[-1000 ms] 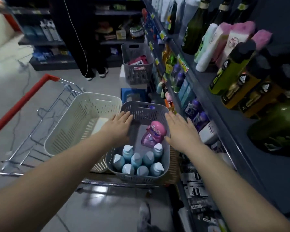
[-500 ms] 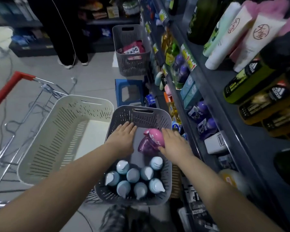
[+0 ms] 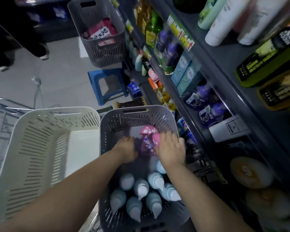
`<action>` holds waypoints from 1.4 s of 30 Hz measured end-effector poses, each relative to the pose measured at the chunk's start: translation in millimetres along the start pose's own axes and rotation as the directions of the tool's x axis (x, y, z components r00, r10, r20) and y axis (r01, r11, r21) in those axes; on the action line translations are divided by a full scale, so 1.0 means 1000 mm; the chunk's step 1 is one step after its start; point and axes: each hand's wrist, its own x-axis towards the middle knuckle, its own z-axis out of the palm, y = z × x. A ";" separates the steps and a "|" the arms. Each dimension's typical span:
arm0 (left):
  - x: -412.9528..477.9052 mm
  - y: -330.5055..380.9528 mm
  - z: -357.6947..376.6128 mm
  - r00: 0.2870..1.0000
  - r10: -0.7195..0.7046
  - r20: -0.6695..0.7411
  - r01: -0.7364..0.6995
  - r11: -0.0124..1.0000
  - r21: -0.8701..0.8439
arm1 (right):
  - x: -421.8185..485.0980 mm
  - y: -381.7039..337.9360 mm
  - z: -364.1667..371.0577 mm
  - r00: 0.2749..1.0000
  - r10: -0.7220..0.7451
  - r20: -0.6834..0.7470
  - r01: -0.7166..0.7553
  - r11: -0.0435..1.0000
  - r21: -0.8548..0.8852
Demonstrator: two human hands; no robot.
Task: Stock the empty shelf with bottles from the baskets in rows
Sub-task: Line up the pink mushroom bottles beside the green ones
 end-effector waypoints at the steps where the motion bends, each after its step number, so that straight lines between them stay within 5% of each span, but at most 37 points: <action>1: 0.010 -0.002 0.001 1.000 -0.006 0.014 0.007 0.999 -0.031 | 0.000 0.000 0.003 1.000 0.017 -0.014 -0.017 1.000 -0.011; 12: 0.110 0.014 0.021 0.989 -0.146 0.003 0.133 0.892 -0.433 | -0.048 -0.005 0.007 0.985 0.007 -0.172 0.013 0.993 0.118; 26: 0.097 0.026 0.030 0.906 -0.423 0.025 0.259 0.504 -0.824 | -0.040 0.004 0.015 0.979 0.132 -0.156 -0.122 0.990 0.072; 33: 0.018 0.038 0.022 0.837 -0.500 -0.225 0.210 0.672 -0.710 | -0.012 -0.013 -0.001 0.973 0.215 -0.083 -0.214 0.977 0.028; 42: 0.015 0.022 0.007 0.941 -0.325 -0.099 0.246 0.853 -0.459 | 0.008 -0.027 0.024 0.994 0.105 0.016 -0.106 0.994 0.039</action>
